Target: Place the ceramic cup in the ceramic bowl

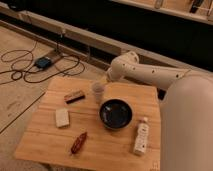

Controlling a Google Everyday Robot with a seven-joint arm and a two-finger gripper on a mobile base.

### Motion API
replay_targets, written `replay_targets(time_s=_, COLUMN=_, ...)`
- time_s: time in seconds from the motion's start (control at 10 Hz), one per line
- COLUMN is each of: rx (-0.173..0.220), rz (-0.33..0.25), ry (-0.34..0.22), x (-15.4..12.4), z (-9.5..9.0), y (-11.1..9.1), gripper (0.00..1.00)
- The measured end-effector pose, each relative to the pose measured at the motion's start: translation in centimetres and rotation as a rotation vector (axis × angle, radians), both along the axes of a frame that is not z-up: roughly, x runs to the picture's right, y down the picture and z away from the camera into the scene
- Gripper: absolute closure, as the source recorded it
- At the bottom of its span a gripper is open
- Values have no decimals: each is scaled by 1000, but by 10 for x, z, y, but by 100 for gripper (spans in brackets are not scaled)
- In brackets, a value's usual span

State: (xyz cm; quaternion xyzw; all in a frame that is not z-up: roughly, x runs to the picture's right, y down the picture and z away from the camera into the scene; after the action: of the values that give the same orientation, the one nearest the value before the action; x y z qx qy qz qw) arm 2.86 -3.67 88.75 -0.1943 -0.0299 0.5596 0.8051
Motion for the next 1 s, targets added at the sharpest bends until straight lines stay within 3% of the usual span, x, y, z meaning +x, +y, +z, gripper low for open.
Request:
replay_targets(time_s=0.4, rx=-91, rz=-22, ry=-34, x=-21, z=20, y=19, gripper=30)
replay_targets(time_s=0.7, rx=-147, rz=-31, ry=-25, x=-16, z=40, y=31, gripper=32)
replay_targets(time_s=0.9, rx=-160, rz=-28, ry=-15, x=-12, z=49, y=31, gripper=46)
replay_targets(time_s=1.0, rx=-165, rz=-24, ry=-14, x=-13, z=51, y=29, gripper=59)
